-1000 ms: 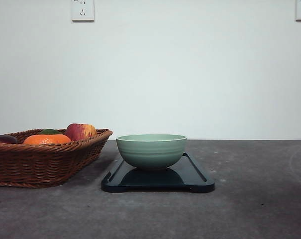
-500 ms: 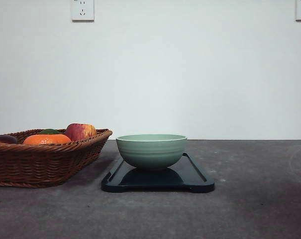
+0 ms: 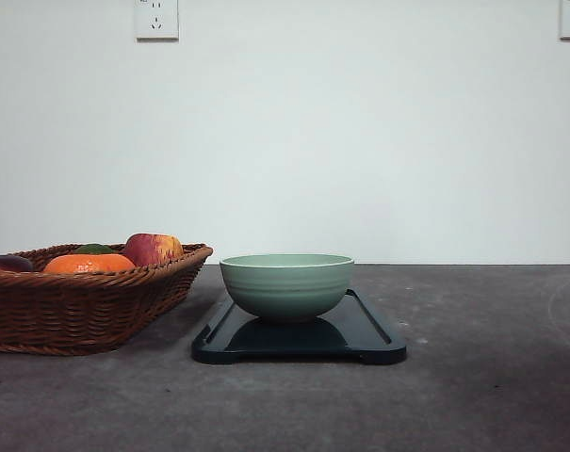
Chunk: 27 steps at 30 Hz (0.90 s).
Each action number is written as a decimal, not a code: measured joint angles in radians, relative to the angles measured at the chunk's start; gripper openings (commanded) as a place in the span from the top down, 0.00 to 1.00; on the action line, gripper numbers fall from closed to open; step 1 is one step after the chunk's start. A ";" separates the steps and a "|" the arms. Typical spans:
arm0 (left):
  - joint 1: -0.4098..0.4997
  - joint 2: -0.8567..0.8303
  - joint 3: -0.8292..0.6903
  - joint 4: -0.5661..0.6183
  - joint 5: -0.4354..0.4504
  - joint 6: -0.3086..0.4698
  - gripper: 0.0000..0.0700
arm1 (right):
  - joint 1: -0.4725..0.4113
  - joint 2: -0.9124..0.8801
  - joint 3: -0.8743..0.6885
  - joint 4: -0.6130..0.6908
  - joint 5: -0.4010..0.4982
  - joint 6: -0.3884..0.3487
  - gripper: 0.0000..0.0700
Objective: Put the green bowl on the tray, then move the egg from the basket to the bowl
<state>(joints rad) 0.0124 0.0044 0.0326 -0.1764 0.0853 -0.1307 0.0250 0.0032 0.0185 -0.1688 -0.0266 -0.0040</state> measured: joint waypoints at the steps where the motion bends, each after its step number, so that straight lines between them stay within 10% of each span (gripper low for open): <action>1: 0.000 0.000 0.000 0.000 0.000 0.000 1.00 | 0.000 0.000 0.000 0.000 0.000 0.000 0.98; 27: 0.000 0.000 0.000 0.000 0.000 0.000 1.00 | 0.000 0.000 0.000 0.000 0.000 0.000 0.98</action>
<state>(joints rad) 0.0124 0.0044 0.0326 -0.1764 0.0853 -0.1307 0.0250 0.0032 0.0185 -0.1684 -0.0269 -0.0040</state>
